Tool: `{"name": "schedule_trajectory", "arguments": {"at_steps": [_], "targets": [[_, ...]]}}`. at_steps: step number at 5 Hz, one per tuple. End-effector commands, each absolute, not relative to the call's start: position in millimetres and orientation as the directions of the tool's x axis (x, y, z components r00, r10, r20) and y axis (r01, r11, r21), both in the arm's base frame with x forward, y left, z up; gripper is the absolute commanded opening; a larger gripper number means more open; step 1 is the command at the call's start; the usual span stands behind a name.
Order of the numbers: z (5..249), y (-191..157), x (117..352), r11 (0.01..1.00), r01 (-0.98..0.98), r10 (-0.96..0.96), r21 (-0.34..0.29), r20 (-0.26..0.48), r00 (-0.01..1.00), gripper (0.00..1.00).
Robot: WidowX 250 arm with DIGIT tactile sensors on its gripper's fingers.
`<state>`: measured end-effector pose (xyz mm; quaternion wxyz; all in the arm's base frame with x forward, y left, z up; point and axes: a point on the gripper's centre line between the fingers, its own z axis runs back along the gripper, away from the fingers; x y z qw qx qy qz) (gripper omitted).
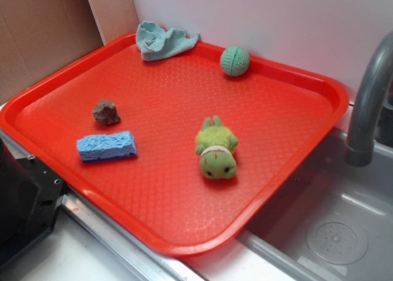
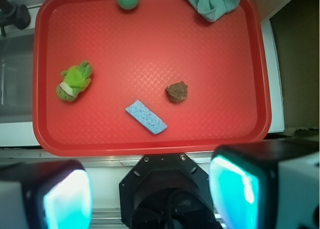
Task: Grab the green animal.
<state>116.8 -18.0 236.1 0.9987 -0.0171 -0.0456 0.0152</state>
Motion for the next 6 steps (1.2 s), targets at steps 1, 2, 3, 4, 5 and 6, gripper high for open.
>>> {"name": "schedule_trajectory", "arguments": {"at_steps": [1, 2, 3, 4, 5, 6], "targets": [[236, -18, 117, 0.999, -0.029, 0.032, -0.035, 0.091, 0.995, 1.0], [192, -54, 154, 0.96, -0.273, 0.278, -0.059, 0.125, 0.952, 1.0], [170, -66, 167, 0.859, -0.505, 0.51, -0.079, 0.07, 0.857, 1.0], [170, -66, 167, 0.859, -0.505, 0.51, -0.079, 0.07, 0.857, 1.0], [170, -66, 167, 0.859, -0.505, 0.51, -0.079, 0.07, 0.857, 1.0], [170, -66, 167, 0.859, -0.505, 0.51, -0.079, 0.07, 0.857, 1.0]]}}
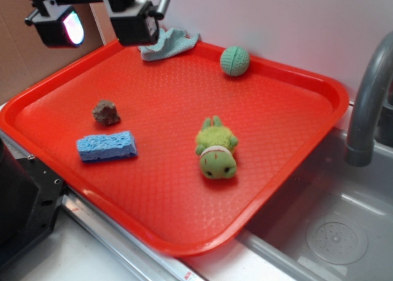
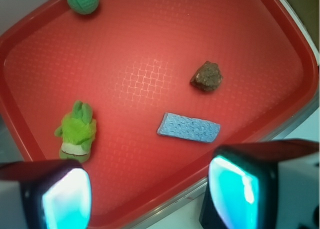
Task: Grab the green animal.
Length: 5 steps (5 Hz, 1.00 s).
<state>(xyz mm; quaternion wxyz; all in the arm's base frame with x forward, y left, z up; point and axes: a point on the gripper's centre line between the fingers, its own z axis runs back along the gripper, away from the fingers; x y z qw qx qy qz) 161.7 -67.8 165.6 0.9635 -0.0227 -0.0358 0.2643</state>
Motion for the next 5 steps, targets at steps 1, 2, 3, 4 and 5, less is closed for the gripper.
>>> {"name": "schedule_trajectory", "arguments": {"at_steps": [1, 2, 3, 4, 5], "targets": [[120, -86, 185, 0.867, -0.486, 0.494, -0.11, 0.069, 0.867, 1.0], [88, -110, 166, 0.86, -0.498, 0.503, -0.114, 0.019, 0.864, 1.0], [73, -115, 203, 0.879, -0.451, 0.46, -0.155, 0.031, 0.887, 1.0], [68, -120, 218, 0.893, -0.423, 0.434, -0.156, 0.04, 0.9, 1.0], [77, -116, 224, 0.901, -0.414, 0.425, -0.132, 0.076, 0.902, 1.0]]}}
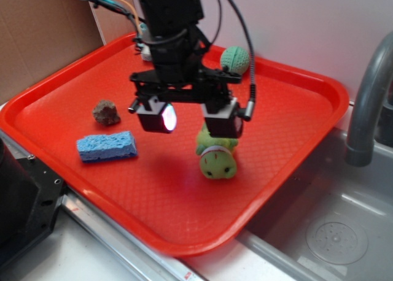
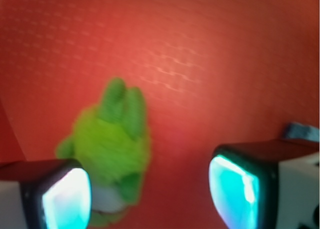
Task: Grab the green animal.
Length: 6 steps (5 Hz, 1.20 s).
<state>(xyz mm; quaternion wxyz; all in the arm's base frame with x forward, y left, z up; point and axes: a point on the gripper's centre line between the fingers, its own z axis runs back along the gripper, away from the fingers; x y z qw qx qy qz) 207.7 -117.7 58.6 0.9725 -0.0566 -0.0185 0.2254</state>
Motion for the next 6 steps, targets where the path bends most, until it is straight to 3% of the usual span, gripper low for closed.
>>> {"name": "schedule_trajectory", "arguments": {"at_steps": [1, 2, 3, 4, 5, 6], "targets": [[63, -120, 215, 0.897, -0.424, 0.429, -0.122, 0.015, 0.903, 1.0], [49, -128, 204, 0.885, -0.447, 0.443, -0.13, -0.059, 0.894, 1.0], [31, -131, 207, 0.893, -0.438, 0.426, -0.102, -0.121, 0.897, 0.52], [45, -119, 233, 0.916, -0.388, 0.382, -0.1, -0.073, 0.921, 0.0], [79, -111, 237, 0.985, -0.141, 0.143, -0.103, 0.014, 0.99, 0.0], [130, -100, 190, 1.0, 0.029, -0.03, 0.009, 0.07, 0.997, 0.0]]}}
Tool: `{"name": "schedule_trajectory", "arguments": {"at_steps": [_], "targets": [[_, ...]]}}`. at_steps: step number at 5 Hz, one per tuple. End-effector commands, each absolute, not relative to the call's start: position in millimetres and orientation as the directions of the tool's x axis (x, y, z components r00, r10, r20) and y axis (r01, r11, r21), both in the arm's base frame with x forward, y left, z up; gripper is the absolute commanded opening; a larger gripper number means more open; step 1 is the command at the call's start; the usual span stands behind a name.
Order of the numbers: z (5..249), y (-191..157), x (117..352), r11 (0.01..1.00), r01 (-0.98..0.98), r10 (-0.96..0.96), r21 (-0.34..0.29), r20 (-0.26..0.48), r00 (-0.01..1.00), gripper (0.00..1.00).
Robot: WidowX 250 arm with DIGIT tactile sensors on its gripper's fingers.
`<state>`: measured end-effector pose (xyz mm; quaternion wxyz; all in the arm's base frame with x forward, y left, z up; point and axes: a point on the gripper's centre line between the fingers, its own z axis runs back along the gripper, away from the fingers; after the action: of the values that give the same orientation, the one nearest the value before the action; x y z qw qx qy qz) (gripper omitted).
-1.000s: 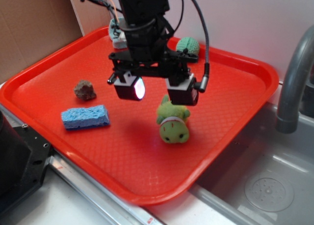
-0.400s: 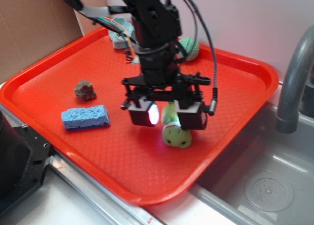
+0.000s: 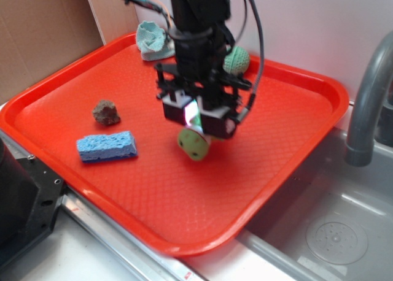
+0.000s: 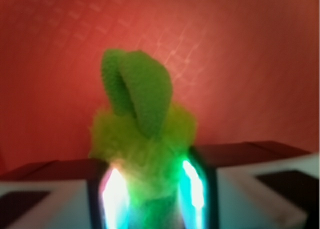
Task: Grab the green animal.
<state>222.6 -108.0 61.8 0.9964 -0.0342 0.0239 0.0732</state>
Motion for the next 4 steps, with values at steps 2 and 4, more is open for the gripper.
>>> {"name": "schedule_trajectory", "arguments": {"at_steps": [2, 4], "targets": [[188, -71, 98, 0.978, -0.039, 0.052, 0.205, -0.059, 0.997, 0.0], [197, -26, 43, 0.965, -0.097, 0.119, 0.242, -0.076, 0.99, 0.0]]}}
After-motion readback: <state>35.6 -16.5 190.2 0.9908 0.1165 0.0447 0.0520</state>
